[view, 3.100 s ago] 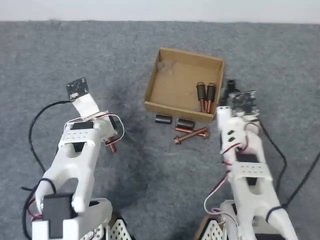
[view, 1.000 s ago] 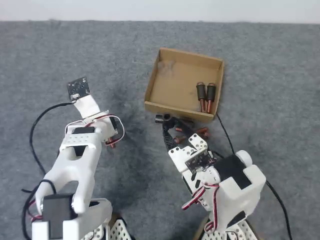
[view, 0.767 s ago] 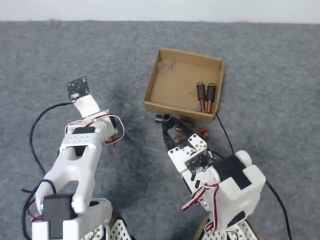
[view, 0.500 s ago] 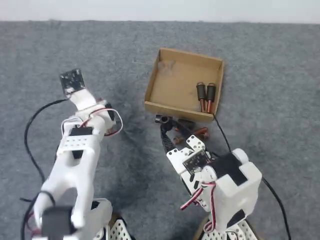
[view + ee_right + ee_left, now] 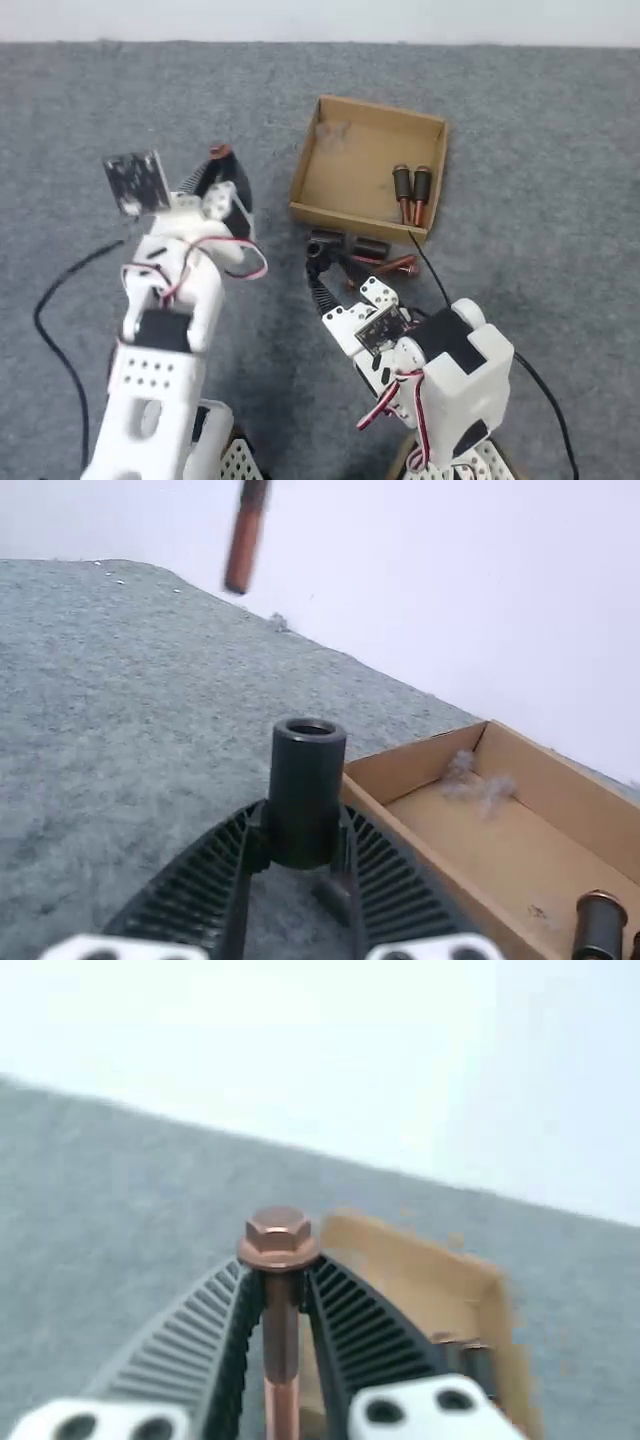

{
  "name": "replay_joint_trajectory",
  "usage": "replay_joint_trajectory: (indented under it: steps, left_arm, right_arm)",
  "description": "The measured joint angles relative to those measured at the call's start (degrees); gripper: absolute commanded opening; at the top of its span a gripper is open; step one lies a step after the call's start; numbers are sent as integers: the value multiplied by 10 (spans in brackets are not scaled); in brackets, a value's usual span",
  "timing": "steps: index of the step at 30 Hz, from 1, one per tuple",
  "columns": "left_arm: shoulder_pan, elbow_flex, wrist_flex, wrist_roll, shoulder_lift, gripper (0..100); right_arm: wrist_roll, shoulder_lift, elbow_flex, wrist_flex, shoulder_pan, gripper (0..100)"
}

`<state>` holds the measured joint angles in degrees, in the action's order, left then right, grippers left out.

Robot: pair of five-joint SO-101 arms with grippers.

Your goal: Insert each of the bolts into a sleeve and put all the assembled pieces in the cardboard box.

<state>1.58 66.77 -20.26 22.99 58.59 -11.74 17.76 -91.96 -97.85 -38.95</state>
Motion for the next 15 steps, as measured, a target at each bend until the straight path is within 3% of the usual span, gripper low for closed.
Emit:
replay_joint_trajectory:
  steps: [7,15]
  left_arm:
    - [79,55,0,-1,143,11]
    - [106,134,0,0,242,11]
  right_arm:
    - [0,0,0,0,-14,6]
    - [0,0,0,0,-35,6]
